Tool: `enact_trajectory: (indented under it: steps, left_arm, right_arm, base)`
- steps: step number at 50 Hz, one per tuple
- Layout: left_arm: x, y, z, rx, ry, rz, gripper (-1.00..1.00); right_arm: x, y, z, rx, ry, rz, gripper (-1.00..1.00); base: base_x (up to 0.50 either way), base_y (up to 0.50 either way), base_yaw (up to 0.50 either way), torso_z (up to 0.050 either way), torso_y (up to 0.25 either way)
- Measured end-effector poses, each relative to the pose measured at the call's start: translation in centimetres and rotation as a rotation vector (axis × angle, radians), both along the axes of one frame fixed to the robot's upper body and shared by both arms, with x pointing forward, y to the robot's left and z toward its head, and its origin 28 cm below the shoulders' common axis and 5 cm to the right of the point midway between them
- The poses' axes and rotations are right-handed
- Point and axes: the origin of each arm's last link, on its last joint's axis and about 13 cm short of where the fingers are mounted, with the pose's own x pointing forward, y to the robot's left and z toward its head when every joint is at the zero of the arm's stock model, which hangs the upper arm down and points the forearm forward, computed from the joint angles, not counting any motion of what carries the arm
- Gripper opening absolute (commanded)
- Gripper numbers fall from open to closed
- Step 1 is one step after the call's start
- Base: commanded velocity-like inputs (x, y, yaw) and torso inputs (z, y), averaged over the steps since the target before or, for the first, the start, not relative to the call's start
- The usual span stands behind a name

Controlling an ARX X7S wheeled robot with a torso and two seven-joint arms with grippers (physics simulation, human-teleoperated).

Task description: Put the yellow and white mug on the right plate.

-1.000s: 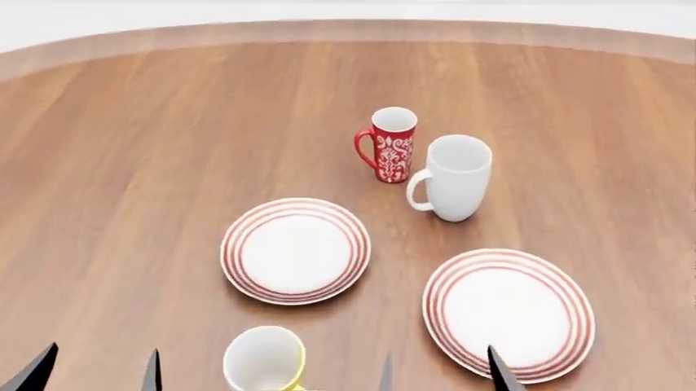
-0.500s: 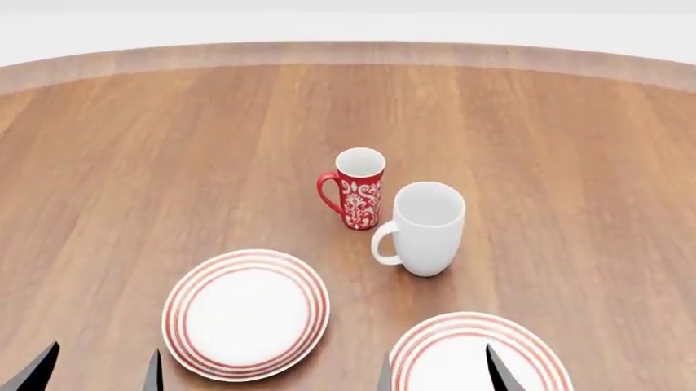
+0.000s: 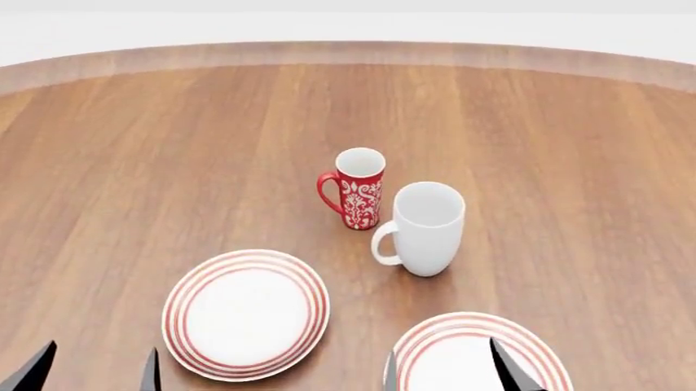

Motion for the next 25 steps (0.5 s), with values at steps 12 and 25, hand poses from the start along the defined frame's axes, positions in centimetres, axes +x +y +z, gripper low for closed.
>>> enact_trajectory:
  steps: [12, 25]
  left_arm:
    - [-0.1, 0.0, 0.2, 0.0, 0.001, -0.005, 1.0]
    - [-0.1, 0.2, 0.3, -0.004, 0.003, -0.006, 1.0]
  right_arm:
    - [0.4, -1.9, -0.1, -0.015, 0.115, 0.157, 1.0]
    - [-0.5, -2.9, -1.3, -0.044, 0.239, 0.344, 1.0]
  base:
    - [0.0, 0.0, 0.0, 0.0, 0.0]
    - [0.0, 0.0, 0.0, 0.0, 0.0]
